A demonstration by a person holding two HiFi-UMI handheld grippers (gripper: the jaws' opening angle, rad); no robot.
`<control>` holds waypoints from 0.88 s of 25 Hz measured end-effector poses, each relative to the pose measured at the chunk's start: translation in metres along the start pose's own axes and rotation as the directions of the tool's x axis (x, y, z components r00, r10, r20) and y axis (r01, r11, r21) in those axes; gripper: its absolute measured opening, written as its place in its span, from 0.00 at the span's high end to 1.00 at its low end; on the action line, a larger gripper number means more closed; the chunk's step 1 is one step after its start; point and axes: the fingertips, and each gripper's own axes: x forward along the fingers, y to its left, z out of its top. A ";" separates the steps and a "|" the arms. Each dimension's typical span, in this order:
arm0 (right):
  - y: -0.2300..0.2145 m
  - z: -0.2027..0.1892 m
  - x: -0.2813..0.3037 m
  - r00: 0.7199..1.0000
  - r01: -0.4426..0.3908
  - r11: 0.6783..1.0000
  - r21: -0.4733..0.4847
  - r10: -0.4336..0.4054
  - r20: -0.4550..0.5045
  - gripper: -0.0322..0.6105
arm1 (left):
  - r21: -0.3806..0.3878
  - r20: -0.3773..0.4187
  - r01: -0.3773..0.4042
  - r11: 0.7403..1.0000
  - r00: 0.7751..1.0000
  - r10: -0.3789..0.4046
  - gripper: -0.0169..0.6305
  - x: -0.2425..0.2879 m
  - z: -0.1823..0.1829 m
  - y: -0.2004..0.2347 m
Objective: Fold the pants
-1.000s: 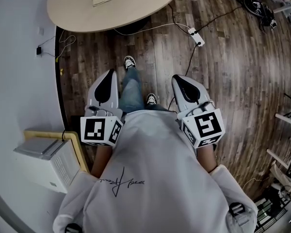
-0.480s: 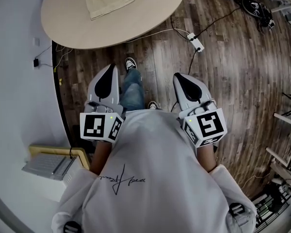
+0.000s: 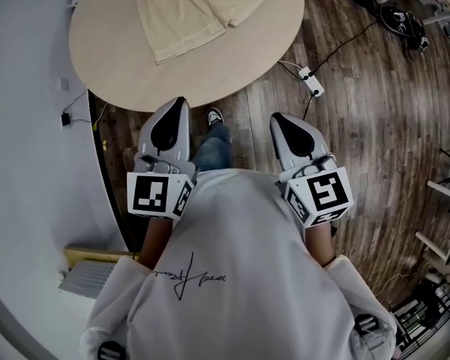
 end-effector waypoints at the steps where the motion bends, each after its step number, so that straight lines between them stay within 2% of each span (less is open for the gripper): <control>1: -0.002 0.005 0.010 1.000 0.005 1.000 0.001 -0.005 -0.002 0.95 | 0.020 0.002 0.016 1.000 1.000 -0.017 0.96 0.008 0.005 0.005; 4: -0.008 0.022 0.038 1.000 0.021 1.000 0.006 -0.021 -0.002 0.95 | 0.032 0.001 0.045 0.998 0.999 -0.045 0.96 0.030 0.016 0.026; 10: -0.008 0.049 0.082 0.999 0.034 0.999 -0.011 -0.034 -0.006 0.95 | 0.047 0.010 0.049 0.998 0.999 -0.050 0.96 0.060 0.028 0.078; 18: -0.009 0.068 0.124 0.999 0.041 0.998 -0.040 -0.041 -0.022 0.95 | 0.043 0.045 0.049 0.998 0.998 -0.051 0.96 0.087 0.034 0.127; 22: -0.004 0.072 0.146 0.999 0.026 0.998 -0.056 -0.028 -0.037 0.95 | 0.067 0.053 0.060 0.996 0.997 -0.064 0.96 0.094 0.042 0.151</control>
